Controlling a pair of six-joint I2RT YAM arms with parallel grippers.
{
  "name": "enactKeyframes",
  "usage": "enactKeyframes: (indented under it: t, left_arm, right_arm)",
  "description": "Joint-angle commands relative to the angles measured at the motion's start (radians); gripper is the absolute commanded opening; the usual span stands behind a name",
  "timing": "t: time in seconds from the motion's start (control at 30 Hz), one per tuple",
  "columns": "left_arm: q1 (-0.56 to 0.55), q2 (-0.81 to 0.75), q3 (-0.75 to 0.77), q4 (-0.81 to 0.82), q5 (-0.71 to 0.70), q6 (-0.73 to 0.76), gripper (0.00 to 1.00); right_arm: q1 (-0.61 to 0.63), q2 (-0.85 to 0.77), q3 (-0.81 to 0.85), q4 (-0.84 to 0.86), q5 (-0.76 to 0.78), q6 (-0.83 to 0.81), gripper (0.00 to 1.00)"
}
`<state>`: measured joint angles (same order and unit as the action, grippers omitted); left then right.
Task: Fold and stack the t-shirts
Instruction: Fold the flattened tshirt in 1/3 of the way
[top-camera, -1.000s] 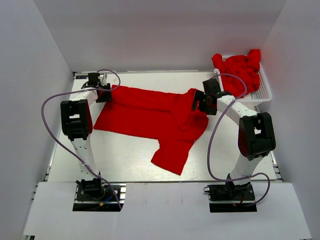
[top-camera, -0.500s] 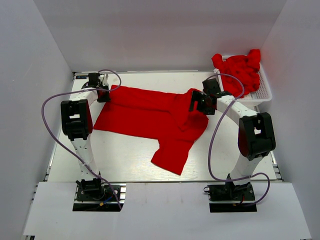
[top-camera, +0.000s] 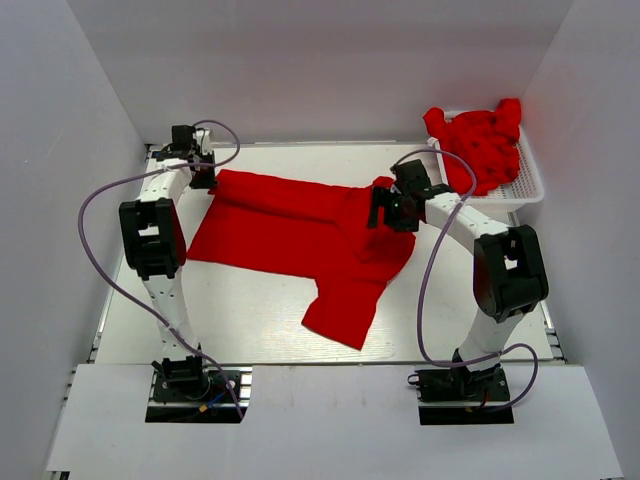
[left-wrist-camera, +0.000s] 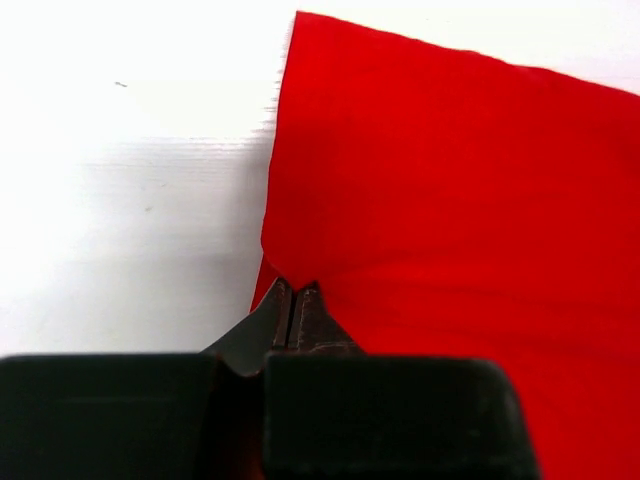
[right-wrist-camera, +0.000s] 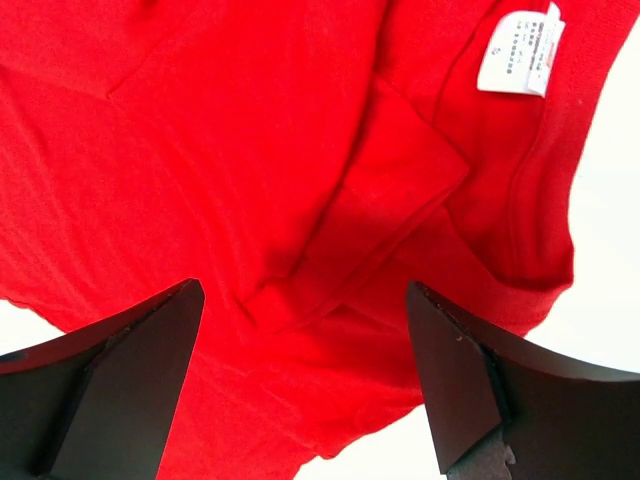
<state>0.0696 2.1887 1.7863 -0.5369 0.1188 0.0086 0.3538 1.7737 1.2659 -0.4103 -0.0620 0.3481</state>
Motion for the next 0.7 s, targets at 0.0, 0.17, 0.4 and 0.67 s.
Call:
enactKeyframes:
  t: [0.0,0.17,0.4,0.67]
  left_arm:
    - [0.001,-0.001,0.082,-0.138,-0.027,0.043,0.00]
    - [0.001,0.008,0.105,-0.199,-0.059,0.109,0.06]
    - [0.001,0.060,0.105,-0.261,-0.126,0.110,0.27]
    - [0.001,0.004,0.174,-0.288,-0.126,0.079,1.00]
  right_arm:
    - [0.005,0.004,0.020,-0.008,0.016,0.003,0.87]
    - [0.005,0.012,0.020,-0.010,0.034,0.011,0.87]
    - [0.004,0.039,0.047,-0.039,0.057,0.034,0.88]
    - [0.001,0.070,0.147,-0.096,0.171,0.074,0.88]
